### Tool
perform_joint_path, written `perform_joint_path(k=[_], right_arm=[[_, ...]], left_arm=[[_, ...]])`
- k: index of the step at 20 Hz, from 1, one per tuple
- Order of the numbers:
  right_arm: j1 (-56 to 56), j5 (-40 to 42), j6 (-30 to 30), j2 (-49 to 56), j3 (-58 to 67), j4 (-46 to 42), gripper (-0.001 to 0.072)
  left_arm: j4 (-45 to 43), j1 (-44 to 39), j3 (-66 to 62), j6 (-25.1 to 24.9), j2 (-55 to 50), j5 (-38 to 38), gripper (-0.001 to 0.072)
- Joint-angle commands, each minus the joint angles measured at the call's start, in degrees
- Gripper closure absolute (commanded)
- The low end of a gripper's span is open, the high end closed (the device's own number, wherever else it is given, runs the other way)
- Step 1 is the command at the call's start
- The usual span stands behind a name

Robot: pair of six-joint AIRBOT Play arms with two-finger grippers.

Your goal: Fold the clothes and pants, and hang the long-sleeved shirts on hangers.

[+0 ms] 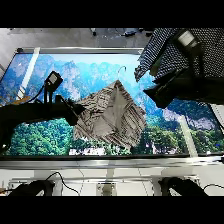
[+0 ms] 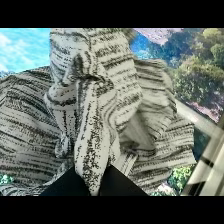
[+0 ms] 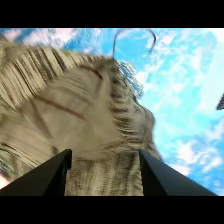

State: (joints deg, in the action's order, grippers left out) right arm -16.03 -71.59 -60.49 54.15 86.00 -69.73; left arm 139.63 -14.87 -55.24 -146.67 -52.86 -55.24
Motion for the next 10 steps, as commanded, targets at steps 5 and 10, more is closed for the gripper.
perform_joint_path(k=[5,10], right_arm=[[-0.09,16.13,-18.34,-1.84,-16.04,38.16,0.0195],[-0.09,35.65,-18.23,-1.84,-42.51,65.72,0.0197]], left_arm=[[-0.04,-6.36,0.20,1.40,-1.79,7.93,0.0685],[-0.04,-10.05,0.20,1.40,-1.79,9.40,0.0685]])
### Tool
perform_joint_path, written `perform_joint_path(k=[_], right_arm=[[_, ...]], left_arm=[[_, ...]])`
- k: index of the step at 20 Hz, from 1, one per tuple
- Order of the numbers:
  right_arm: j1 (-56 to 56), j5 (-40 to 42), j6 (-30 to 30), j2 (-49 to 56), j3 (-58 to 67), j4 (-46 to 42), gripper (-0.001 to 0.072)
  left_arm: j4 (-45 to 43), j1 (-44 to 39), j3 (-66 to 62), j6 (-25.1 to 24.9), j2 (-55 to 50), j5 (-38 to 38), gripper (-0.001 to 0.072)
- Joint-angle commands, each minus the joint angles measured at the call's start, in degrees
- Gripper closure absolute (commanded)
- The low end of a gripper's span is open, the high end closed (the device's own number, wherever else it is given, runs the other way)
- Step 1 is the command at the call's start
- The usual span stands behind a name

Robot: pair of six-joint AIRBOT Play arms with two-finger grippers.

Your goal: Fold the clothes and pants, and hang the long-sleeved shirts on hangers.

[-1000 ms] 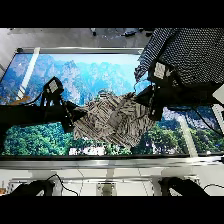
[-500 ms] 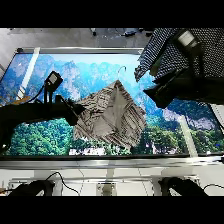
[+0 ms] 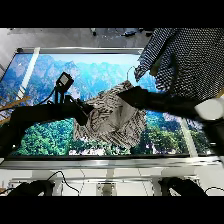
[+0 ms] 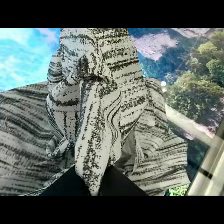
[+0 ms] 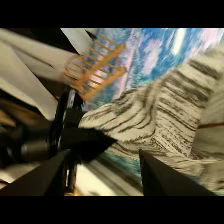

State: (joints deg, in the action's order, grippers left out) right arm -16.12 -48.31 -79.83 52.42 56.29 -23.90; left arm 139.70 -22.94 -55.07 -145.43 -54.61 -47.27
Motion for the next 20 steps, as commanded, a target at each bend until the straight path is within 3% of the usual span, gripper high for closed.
perform_joint_path(k=[1,3,8,11,12,13,14,18,20], right_arm=[[0.00,13.99,6.60,-0.09,-15.21,25.09,0.0197],[-0.02,14.23,16.59,-0.02,-16.70,33.44,0.0196],[0.00,14.99,19.08,3.37,-16.41,37.86,0.0196],[0.00,14.69,25.99,6.01,-16.41,45.79,0.0210],[0.00,14.40,26.97,6.21,-16.41,46.84,0.0348],[0.00,13.79,26.99,6.08,-16.41,47.12,0.0621],[0.00,13.18,27.06,5.92,-16.41,47.52,0.0672],[0.07,11.47,28.55,4.35,-12.81,45.48,0.0670],[0.13,12.41,28.22,3.43,-8.87,41.77,0.0671]], left_arm=[[-0.13,-2.54,0.02,0.15,-0.04,1.40,0.0685],[-0.13,-3.93,0.02,0.15,-0.04,1.40,0.0685],[-0.13,-7.72,0.02,0.15,-0.04,1.44,0.0685],[-0.13,-9.44,0.02,0.15,-0.02,1.42,0.0685],[-0.13,-9.77,0.02,0.15,-0.04,1.44,0.0685],[-0.13,-9.90,0.02,0.15,-0.04,1.44,0.0685],[-0.15,-9.88,0.02,0.17,-0.04,1.44,0.0685],[-0.15,-9.81,0.02,0.17,-0.04,1.44,0.0683],[-0.17,-9.79,0.00,0.17,-0.02,1.44,0.0649]])
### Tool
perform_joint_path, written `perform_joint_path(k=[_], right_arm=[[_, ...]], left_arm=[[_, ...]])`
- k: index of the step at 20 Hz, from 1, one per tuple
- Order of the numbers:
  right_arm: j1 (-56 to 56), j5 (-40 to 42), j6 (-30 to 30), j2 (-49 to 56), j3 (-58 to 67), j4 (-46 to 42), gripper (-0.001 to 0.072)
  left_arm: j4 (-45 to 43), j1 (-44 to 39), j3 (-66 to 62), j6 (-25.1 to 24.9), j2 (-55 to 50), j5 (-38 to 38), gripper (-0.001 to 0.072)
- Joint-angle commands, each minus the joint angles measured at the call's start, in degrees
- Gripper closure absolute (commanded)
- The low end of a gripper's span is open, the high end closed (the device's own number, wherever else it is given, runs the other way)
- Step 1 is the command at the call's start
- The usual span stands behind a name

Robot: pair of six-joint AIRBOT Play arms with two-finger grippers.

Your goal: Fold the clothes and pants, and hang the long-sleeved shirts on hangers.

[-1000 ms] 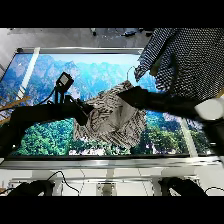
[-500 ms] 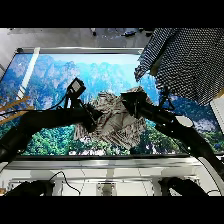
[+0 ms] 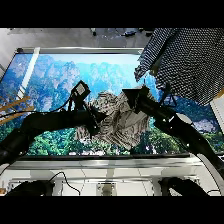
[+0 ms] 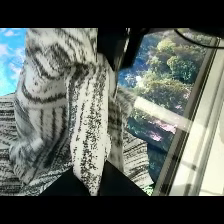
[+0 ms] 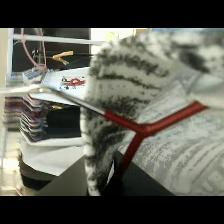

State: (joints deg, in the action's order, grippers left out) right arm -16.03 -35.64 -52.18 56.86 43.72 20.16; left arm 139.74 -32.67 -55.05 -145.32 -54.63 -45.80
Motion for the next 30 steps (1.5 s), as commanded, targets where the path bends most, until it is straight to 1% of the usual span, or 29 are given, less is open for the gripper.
perform_joint_path(k=[1,2,3,4,5,7,8,9,11,13,16,18,20,22,23,26,30], right_arm=[[0.92,-0.46,-0.57,-1.25,6.05,-4.46,0.0671],[2.45,-0.81,-3.28,-1.40,8.26,-7.10,0.0671],[4.85,-1.77,-7.43,-1.44,10.80,-10.91,0.0671],[7.80,-3.17,-11.26,-1.44,13.22,-14.80,0.0671],[11.58,-5.46,-15.61,-1.44,15.98,-18.93,0.0671],[19.80,-10.38,-23.26,-1.44,21.42,-24.00,0.0671],[23.91,-12.39,-25.97,-1.44,24.06,-24.94,0.0671],[28.39,-13.97,-27.23,-1.44,27.06,-25.07,0.0671],[36.94,-14.97,-30.75,-1.44,32.87,-25.05,0.0671],[45.57,-14.19,-35.67,-1.38,38.56,-25.00,0.0671],[58.93,-12.07,-41.53,-1.36,46.01,-24.92,0.0671],[67.76,-7.76,-46.95,-1.25,49.83,-24.94,0.0670],[76.65,-4.70,-53.81,-0.35,52.98,-24.87,0.0670],[83.87,-4.98,-60.59,1.88,55.98,-24.70,0.0670],[86.44,-5.22,-62.79,3.08,57.33,-23.82,0.0670],[91.03,-5.35,-63.32,7.32,62.90,-18.12,0.0670],[91.34,-5.07,-65.70,13.70,74.55,-16.22,0.0671]], left_arm=[[-0.22,-0.02,-0.02,0.07,0.09,-0.02,0.0474],[-0.20,-0.02,-0.04,0.44,0.39,0.00,0.0298],[-0.17,0.00,-0.07,1.64,0.94,0.00,0.0198],[-0.22,0.04,-0.07,3.08,1.99,-0.02,0.0188],[-0.22,0.15,-0.07,3.67,3.23,-0.04,0.0187],[-0.22,0.79,-0.07,3.69,6.47,-0.02,0.0188],[-0.22,1.31,-0.07,3.72,8.31,-0.02,0.0188],[-0.22,1.79,-0.07,3.69,9.92,-0.02,0.0189],[-0.22,2.64,-0.07,3.72,13.00,-0.02,0.0189],[-0.48,2.91,-0.07,3.69,15.45,-0.02,0.0191],[-0.68,2.91,-0.07,3.74,17.27,-0.07,0.0191],[-0.83,2.89,-0.07,4.55,17.46,-0.07,0.0192],[-1.29,2.91,-0.04,5.44,17.46,-0.22,0.0192],[-1.29,2.91,-0.04,5.44,17.46,-0.22,0.0192],[-1.29,2.91,-0.04,5.44,17.46,-0.22,0.0192],[-1.29,2.91,-0.04,5.44,17.42,-0.22,0.0192],[-1.29,2.91,-0.04,5.44,17.42,-0.22,0.0193]])
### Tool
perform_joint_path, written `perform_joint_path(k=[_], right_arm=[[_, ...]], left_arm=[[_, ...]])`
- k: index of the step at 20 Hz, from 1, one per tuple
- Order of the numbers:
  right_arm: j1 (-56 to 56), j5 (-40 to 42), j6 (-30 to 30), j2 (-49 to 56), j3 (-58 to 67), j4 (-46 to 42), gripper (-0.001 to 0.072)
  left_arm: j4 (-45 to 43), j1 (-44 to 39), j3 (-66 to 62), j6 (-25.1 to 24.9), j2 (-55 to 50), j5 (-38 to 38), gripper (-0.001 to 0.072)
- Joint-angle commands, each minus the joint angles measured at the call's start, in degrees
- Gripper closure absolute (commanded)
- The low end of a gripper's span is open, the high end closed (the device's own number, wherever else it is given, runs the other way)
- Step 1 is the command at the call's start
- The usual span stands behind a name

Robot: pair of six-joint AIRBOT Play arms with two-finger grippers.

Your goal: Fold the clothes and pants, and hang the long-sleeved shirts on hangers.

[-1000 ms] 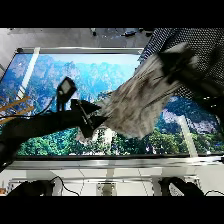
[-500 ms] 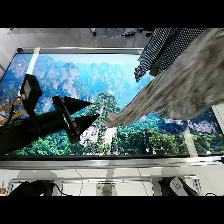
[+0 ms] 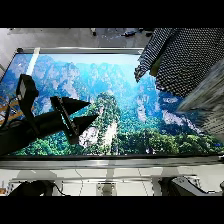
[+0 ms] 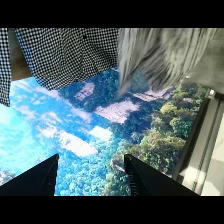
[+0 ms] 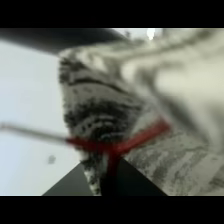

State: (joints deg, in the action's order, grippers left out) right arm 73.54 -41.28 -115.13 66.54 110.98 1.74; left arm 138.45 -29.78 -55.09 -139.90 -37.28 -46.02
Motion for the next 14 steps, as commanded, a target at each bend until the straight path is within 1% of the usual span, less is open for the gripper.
perform_joint_path(k=[1,7,9,11,13,14], right_arm=[[1.77,0.66,-2.73,5.09,9.84,2.40,0.0671],[1.77,1.29,-2.71,5.31,10.25,2.49,0.0671],[1.79,2.12,-2.91,5.31,8.81,2.49,0.0671],[1.77,0.90,-2.97,5.31,6.01,1.66,0.0671],[1.77,-0.13,-4.81,5.31,3.26,0.87,0.0670],[1.77,-0.33,-4.79,5.42,2.71,0.66,0.0670]], left_arm=[[0.00,0.00,0.00,0.02,0.07,0.00,0.0199],[0.00,0.00,0.02,0.02,0.02,0.00,0.0200],[0.02,0.00,0.02,0.04,0.02,-0.02,0.0200],[0.02,0.02,0.02,0.02,0.00,0.00,0.0200],[0.02,0.00,0.02,0.04,0.00,0.00,0.0200],[0.00,0.00,0.02,0.24,0.00,0.00,0.0200]])
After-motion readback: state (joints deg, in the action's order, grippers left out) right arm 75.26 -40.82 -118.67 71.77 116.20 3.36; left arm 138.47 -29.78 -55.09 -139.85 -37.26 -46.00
